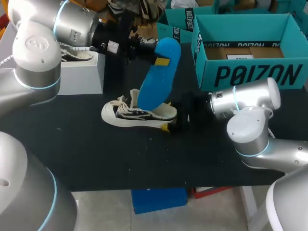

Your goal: Take the shoe out of the shoebox, open the shoe tongue, remove and reinsert the insole, then place the shoe into the shoebox

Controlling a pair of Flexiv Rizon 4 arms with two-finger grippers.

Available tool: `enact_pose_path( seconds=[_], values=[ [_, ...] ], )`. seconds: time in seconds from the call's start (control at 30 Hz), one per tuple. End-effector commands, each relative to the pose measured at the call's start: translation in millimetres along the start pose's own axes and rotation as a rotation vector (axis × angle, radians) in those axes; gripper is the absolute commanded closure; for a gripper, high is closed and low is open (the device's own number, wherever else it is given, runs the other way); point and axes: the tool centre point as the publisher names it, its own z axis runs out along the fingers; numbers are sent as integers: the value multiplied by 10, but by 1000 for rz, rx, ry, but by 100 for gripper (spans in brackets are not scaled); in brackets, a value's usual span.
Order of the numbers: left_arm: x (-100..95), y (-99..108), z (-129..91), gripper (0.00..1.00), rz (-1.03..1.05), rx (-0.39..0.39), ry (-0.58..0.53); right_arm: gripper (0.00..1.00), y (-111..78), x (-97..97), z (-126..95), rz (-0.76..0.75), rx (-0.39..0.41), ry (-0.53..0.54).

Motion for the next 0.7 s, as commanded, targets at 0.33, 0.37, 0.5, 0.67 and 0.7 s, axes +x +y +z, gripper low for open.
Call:
enact_pose_path(
  seconds=[0.33, 0.37, 0.5, 0.67, 0.7],
  values=[
    [124, -130, -4, 100, -189, 341, 51, 100, -11, -8, 11, 1, 1, -1],
    [147, -160, -22, 100, -205, 366, 68, 100, -11, -8, 11, 1, 1, -1],
    [279, -294, -89, 100, -203, 367, 67, 100, -11, -8, 11, 1, 1, -1],
    [461, -462, -168, 100, -189, 349, 83, 100, -11, -8, 11, 1, 1, -1],
    [489, -492, -183, 100, -189, 349, 84, 100, -11, -8, 11, 1, 1, -1]
  ],
)
